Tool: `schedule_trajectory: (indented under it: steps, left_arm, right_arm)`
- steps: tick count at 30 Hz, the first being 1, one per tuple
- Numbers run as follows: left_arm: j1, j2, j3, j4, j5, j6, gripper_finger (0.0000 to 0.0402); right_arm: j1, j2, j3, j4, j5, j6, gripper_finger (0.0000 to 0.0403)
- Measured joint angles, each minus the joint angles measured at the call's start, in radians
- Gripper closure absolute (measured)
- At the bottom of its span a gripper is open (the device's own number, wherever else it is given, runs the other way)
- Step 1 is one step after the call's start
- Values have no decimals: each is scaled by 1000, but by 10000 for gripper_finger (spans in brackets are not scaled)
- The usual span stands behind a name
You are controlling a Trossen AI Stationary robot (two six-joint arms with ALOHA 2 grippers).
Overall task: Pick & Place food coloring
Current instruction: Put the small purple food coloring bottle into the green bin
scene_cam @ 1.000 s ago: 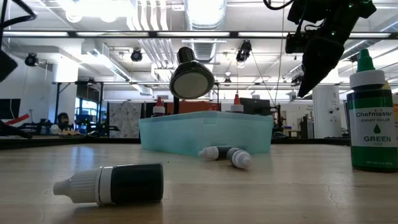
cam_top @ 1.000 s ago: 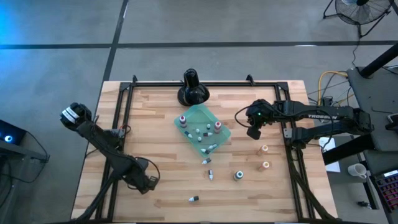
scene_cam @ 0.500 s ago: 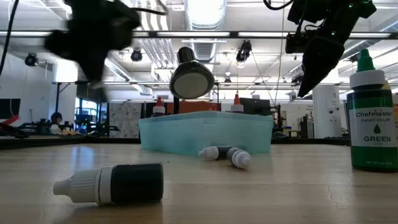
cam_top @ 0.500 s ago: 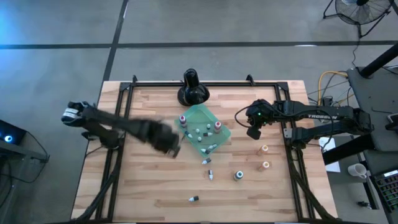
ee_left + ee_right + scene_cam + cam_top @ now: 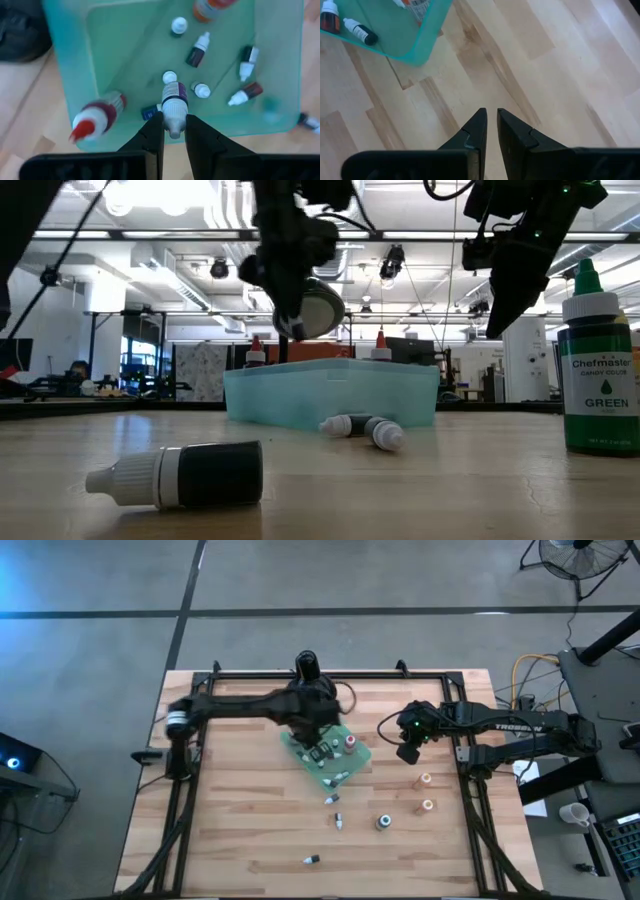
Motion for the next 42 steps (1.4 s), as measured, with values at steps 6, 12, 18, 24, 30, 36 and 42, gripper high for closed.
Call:
schedule_trajectory:
  steps: [6, 12, 18, 24, 30, 36, 42]
  left_arm:
    - [-16, 183, 201, -156, -23, 134, 361]
    - [-29, 253, 287, -160, -25, 187, 361]
    - [-29, 257, 271, -147, -28, 179, 361]
    - [-29, 257, 268, -178, -70, 161, 361]
    - [-28, 257, 264, -289, -132, 147, 361]
    - [-34, 255, 235, -265, -82, 165, 361]
    - [-40, 254, 147, -213, -69, 192, 361]
  right_arm:
    - [0, 0, 0, -1, 0, 10, 365]
    - [0, 0, 0, -29, 0, 15, 365]
    - [0, 0, 0, -59, 0, 12, 365]
    - [0, -1, 0, -60, 0, 3, 365]
    - [0, -1, 0, -60, 0, 3, 365]
    - [0, -1, 0, -60, 0, 3, 365]
    - [0, -1, 0, -60, 0, 3, 365]
